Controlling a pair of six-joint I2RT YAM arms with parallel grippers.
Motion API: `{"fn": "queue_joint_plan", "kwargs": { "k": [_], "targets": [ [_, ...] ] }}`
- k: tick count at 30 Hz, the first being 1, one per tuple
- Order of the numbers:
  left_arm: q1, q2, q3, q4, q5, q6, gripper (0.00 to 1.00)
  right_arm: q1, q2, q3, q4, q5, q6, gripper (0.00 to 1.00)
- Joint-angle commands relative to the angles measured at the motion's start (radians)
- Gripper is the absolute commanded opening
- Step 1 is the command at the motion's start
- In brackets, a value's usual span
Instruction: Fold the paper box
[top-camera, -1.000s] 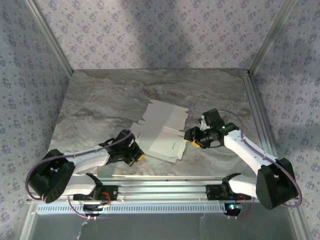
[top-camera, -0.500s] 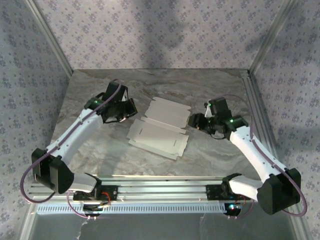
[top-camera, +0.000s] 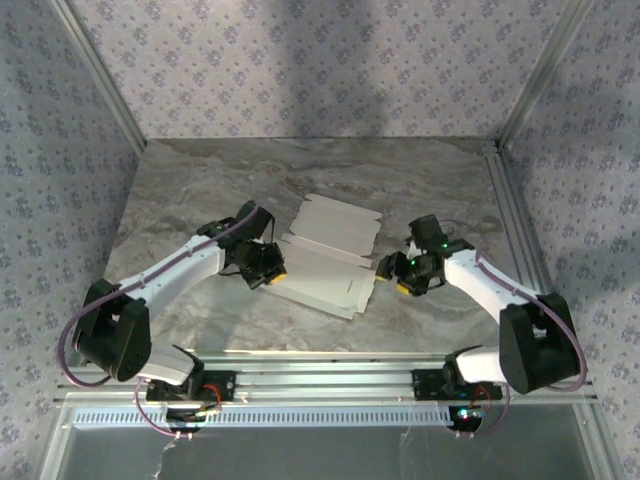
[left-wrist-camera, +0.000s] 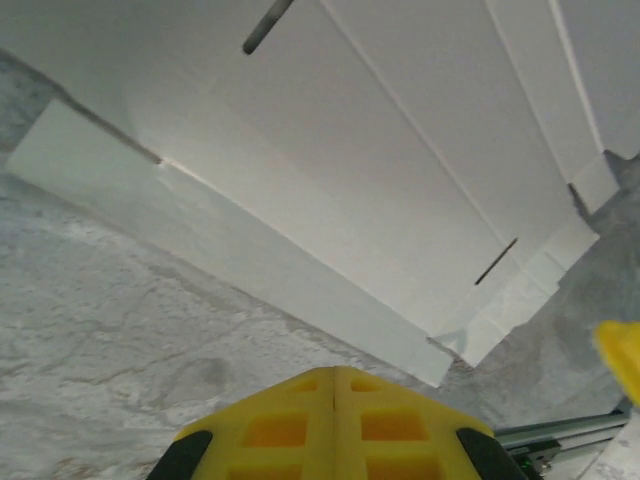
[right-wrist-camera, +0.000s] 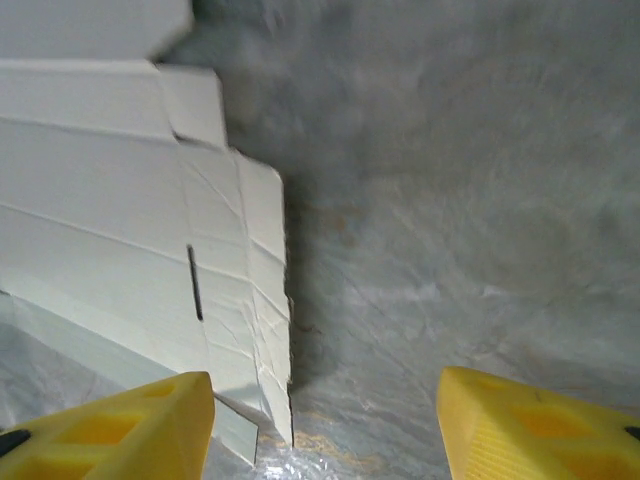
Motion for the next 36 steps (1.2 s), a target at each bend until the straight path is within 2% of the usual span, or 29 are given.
{"fn": "queue_joint_plan", "kwargs": {
  "k": [1,7,13,16,23,25,27,29,30,32,36],
  "targets": [
    [0.004,0.003,0.021,0.043,0.035,-0.035,0.00,0.013,0.036,-0.005,0.161,-0.147,0.068,0.59],
    [0.014,0.016,0.036,0.032,0.048,-0.016,0.00,0.023,0.150,-0.003,0.180,-0.153,0.075,0.52],
    [0.022,-0.004,0.027,0.026,0.056,-0.027,0.00,0.025,0.169,-0.026,0.211,-0.156,0.089,0.50],
    [0.021,-0.018,0.003,0.042,0.065,-0.045,0.00,0.032,0.199,-0.010,0.259,-0.187,0.112,0.46],
    [0.036,-0.048,-0.024,0.047,0.068,-0.057,0.00,0.070,0.275,0.038,0.238,-0.174,0.118,0.35],
    [0.041,-0.057,-0.027,0.043,0.067,-0.057,0.00,0.068,0.281,0.035,0.245,-0.171,0.125,0.29],
    [0.045,-0.066,-0.031,0.045,0.069,-0.059,0.00,0.066,0.290,0.035,0.261,-0.173,0.135,0.19],
    [0.051,-0.073,-0.046,0.057,0.075,-0.066,0.00,0.068,0.305,0.039,0.280,-0.182,0.148,0.04],
    [0.055,-0.079,-0.057,0.065,0.082,-0.077,0.00,0.069,0.310,0.043,0.287,-0.181,0.161,0.00],
    [0.068,-0.098,-0.084,0.085,0.097,-0.106,0.00,0.064,0.301,0.051,0.318,-0.194,0.215,0.00],
    [0.117,-0.184,-0.148,0.147,0.107,-0.230,0.36,0.055,0.229,0.140,0.374,-0.179,0.411,0.00]
  ]
}}
